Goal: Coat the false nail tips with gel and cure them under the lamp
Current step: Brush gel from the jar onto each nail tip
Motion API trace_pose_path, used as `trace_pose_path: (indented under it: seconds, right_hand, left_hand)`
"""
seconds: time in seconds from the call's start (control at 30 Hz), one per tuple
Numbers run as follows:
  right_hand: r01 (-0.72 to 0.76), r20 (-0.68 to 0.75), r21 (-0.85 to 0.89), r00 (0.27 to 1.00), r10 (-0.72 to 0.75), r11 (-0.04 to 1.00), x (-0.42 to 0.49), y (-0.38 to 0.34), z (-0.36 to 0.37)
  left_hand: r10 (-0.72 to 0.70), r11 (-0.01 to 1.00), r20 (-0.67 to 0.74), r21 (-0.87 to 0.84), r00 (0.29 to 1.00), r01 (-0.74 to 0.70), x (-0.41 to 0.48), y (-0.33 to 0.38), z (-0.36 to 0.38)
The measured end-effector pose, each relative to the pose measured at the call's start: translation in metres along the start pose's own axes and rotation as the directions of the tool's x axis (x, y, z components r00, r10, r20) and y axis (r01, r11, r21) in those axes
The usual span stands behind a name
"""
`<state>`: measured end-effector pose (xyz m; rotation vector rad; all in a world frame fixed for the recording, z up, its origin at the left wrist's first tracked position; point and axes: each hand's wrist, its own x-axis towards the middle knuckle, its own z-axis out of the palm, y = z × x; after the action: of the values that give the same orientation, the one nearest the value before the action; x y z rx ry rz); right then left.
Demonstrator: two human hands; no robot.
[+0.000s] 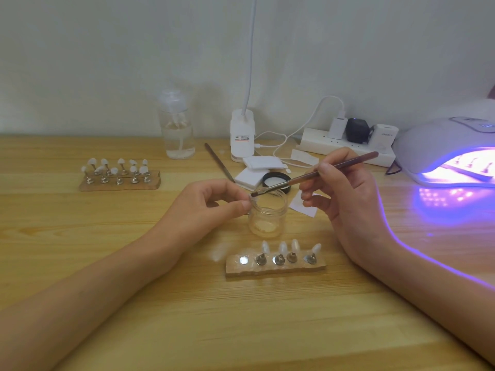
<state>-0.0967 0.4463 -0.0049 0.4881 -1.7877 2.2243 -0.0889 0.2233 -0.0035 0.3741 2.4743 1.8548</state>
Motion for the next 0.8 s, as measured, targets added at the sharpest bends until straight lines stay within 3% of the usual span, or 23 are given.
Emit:
trace_pose_path:
  seconds: [0.23,0.43,0.63,0.8]
  right_hand:
    - [-0.002,-0.079,-0.048,0.997,-0.002,0.999,0.0,0.0014,-0.0029]
    - [0.02,0.011,-0.023,1.0,-0.019,1.0,-0.0006,0.0002,0.0007]
    - [0.01,-0.074,-0.091,0.997,-0.017,0.996,-0.0012,0.0012,-0.0025]
    - [0.039,-0.021,0.007,0.999,-0.039,0.999,-0.0001,-0.0001,-0.0009]
  left_hand:
    - [0.011,1.0,0.007,0.001,1.0,-0.011,0.0,0.0018,0.0004]
    - [-0.001,1.0,0.008,0.005,1.0,0.001,-0.0007,0.0007,-0.0007]
    - [0.005,1.0,0.004,0.006,1.0,-0.005,0.0,0.0005,-0.0003]
    - [0.003,1.0,-0.002,0.006,1.0,-0.003,0.0002,-0.0001,0.0002]
